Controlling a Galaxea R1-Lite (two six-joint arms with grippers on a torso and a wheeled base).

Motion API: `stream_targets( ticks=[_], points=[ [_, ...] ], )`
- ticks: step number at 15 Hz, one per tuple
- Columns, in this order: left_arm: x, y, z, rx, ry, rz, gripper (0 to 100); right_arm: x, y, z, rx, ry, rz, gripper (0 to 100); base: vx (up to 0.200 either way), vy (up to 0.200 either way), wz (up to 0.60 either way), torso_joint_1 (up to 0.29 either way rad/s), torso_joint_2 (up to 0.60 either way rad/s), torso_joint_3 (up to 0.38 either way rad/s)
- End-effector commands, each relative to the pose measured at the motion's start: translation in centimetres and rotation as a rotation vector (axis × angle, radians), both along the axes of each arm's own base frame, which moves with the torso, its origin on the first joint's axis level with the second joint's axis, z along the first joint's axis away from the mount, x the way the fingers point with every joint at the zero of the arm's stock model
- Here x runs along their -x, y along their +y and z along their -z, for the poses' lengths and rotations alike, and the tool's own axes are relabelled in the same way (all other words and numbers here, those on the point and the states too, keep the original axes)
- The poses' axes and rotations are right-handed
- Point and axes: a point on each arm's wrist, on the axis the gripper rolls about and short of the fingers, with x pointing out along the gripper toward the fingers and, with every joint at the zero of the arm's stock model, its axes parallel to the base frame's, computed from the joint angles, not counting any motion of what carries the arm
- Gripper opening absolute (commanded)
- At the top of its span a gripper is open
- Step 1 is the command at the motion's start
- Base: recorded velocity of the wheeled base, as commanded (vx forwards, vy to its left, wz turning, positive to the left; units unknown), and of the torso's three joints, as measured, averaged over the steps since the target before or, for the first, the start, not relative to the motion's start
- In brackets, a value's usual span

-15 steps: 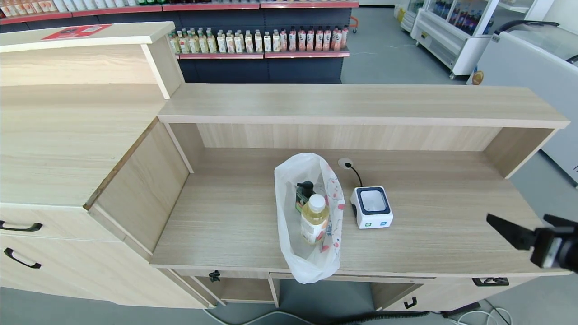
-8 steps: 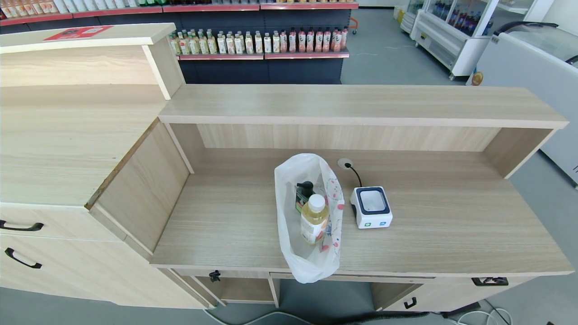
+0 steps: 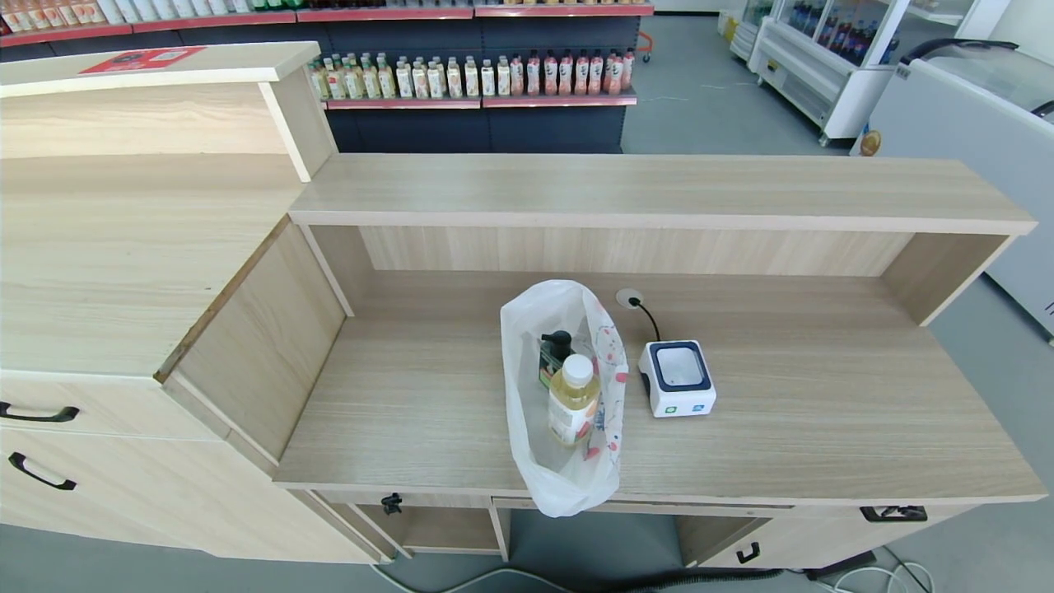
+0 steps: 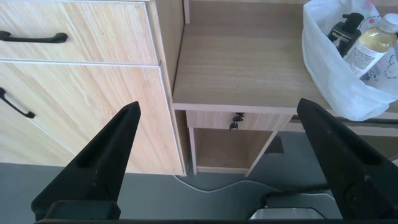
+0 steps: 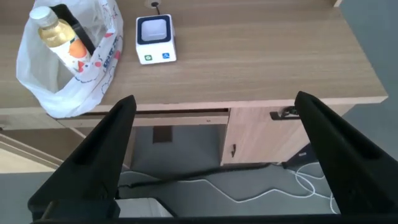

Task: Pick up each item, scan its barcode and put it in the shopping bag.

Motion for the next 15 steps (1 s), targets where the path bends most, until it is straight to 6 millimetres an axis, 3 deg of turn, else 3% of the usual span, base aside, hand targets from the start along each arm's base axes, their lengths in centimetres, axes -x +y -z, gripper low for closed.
stream_targets(
  ticks=[1, 15],
  points=[
    [0.0, 0.0, 0.0, 0.0, 0.0, 0.001, 100, 0.07, 0.0, 0.04, 0.016, -0.007, 0.001, 100, 0.0, 0.0, 0.0, 0.0, 0.0, 0.0],
    [0.0, 0.0, 0.0, 0.011, 0.0, -0.001, 100, 0.08, 0.0, 0.03, -0.015, -0.011, 0.001, 100, 0.0, 0.0, 0.0, 0.0, 0.0, 0.0]
  ],
)
